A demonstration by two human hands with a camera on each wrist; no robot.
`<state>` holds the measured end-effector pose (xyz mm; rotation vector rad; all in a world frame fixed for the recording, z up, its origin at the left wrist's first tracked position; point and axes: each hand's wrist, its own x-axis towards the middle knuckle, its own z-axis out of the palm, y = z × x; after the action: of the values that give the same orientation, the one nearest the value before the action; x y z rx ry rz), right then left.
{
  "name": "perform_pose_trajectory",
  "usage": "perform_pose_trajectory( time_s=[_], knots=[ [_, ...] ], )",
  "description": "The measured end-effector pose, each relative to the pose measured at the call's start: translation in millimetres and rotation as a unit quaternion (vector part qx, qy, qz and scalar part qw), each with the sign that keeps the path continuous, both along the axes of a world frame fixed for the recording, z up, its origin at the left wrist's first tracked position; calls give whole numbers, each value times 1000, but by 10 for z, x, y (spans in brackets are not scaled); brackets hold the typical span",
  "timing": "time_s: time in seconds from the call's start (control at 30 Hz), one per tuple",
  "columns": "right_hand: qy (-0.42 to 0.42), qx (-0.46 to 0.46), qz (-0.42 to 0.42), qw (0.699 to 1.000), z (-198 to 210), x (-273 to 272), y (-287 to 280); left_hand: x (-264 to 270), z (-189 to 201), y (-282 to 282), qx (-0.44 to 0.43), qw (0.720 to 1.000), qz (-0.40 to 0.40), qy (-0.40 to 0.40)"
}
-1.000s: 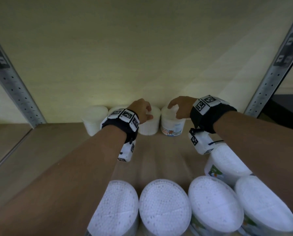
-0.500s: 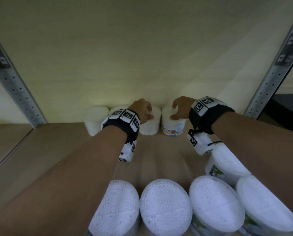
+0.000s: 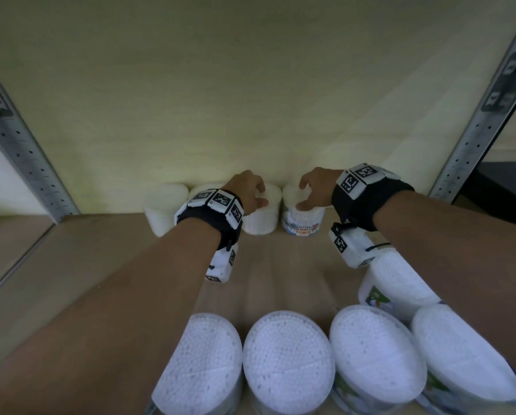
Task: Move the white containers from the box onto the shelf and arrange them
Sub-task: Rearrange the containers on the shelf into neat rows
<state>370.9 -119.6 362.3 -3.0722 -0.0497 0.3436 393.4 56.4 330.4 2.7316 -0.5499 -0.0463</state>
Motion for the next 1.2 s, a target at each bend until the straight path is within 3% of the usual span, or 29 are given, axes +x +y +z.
perform_pose_trajectory(
  time_s=[0.77,1.03,1.2],
  knots=[
    [-13,-7,44,999,29,23,-96,-18,56,6,7,1000,-16,10],
    [-4,-29,54,998,17,111,-64,17,223,27,92,992,-65,54],
    [-21,-32,58,998,-45,139,-76,-5,274,-22,78,994,-63,50]
  ],
)
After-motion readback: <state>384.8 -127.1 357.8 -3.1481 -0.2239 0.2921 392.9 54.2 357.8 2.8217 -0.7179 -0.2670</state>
